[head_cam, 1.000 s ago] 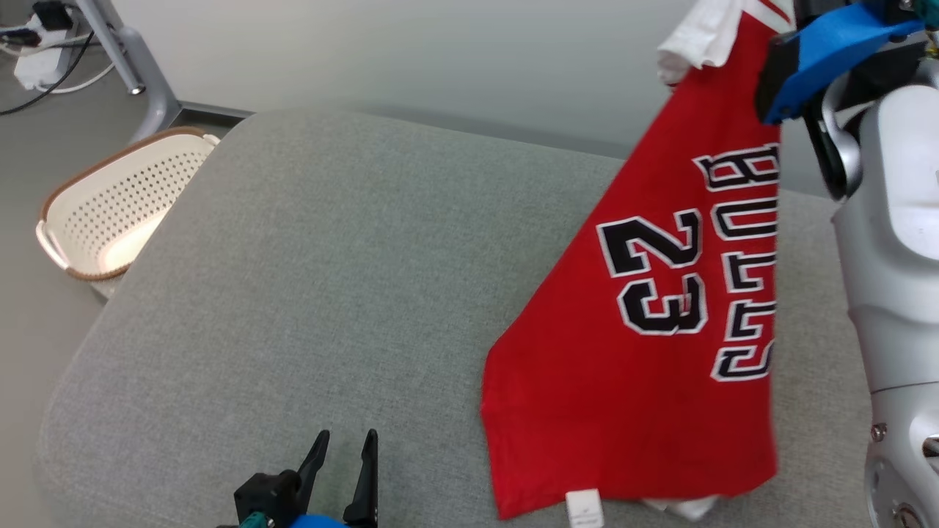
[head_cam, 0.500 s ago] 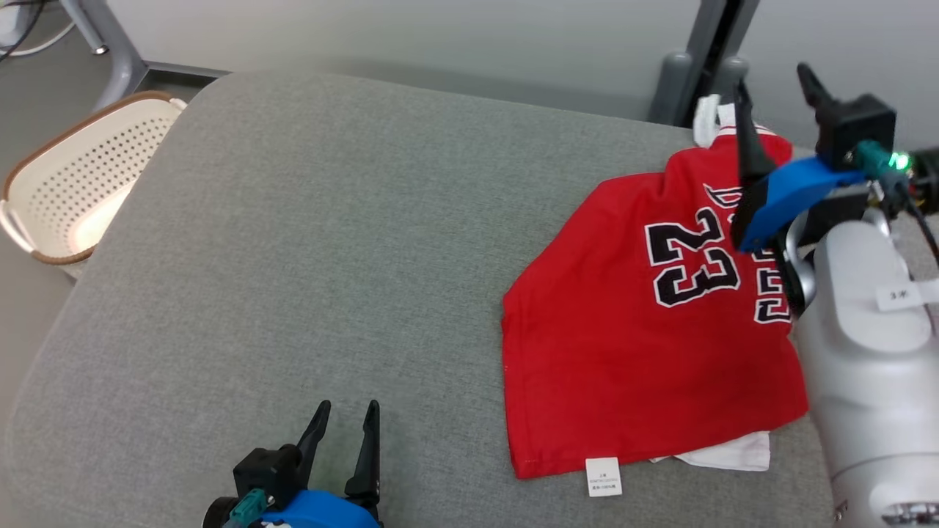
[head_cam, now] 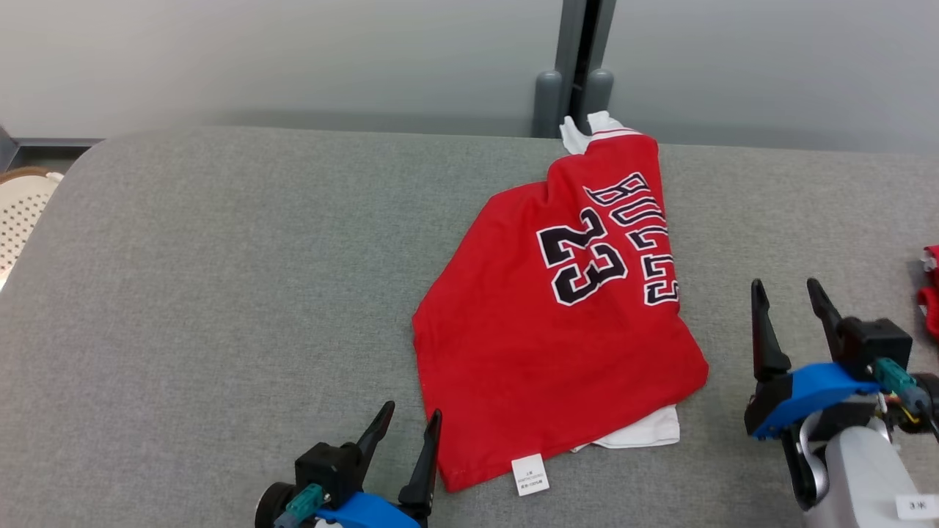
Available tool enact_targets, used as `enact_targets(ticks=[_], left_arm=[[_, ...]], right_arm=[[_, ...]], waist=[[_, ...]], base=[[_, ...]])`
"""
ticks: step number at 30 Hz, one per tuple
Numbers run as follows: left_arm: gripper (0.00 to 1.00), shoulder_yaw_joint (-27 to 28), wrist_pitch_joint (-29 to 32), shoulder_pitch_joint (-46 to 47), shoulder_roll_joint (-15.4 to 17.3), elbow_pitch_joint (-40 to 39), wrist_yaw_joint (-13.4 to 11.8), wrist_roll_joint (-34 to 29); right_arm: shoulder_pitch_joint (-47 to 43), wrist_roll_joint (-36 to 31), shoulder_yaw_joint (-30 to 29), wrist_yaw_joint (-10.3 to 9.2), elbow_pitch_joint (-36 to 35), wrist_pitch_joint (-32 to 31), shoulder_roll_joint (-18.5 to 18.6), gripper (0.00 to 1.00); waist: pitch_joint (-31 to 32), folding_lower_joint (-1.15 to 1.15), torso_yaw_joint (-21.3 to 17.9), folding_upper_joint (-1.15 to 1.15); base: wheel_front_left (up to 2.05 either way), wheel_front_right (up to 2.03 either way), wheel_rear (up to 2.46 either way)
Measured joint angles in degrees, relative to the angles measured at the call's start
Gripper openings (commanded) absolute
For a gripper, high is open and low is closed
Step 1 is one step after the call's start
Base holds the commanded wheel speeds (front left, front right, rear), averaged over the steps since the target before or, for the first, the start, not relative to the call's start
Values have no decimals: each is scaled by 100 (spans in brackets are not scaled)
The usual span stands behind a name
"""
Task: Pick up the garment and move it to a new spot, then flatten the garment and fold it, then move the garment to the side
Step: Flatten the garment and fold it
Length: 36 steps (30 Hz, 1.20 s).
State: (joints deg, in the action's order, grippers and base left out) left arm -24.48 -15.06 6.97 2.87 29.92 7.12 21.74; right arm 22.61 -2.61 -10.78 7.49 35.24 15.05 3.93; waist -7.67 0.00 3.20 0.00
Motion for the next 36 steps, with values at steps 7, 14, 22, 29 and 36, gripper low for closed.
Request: enact_targets(ticks=[7, 14, 22, 29, 36], left_arm=[[100, -382, 0, -98, 2, 194, 9, 170], [100, -792, 0, -204, -3, 565, 9, 428], [90, -934, -26, -13, 1, 1062, 32, 497], [0, -665, -8, 59, -2, 948, 31, 723], [0, 667, -8, 255, 0, 48, -153, 245]], right_arm=[[-688, 25, -137, 0, -259, -1, -24, 100], [-970, 74, -77, 0, -294, 0, -78, 100], [-1009, 218, 116, 0, -268, 0, -93, 100], [-1010, 235, 118, 0, -266, 0, -97, 100], [-1082, 374, 270, 0, -269, 0, -94, 100]], waist=[[139, 0, -269, 0], [197, 0, -335, 0], [228, 0, -388, 0], [235, 0, -395, 0], [278, 0, -248, 0]], base=[[0, 0, 0], [0, 0, 0], [0, 0, 0], [0, 0, 0], [0, 0, 0]])
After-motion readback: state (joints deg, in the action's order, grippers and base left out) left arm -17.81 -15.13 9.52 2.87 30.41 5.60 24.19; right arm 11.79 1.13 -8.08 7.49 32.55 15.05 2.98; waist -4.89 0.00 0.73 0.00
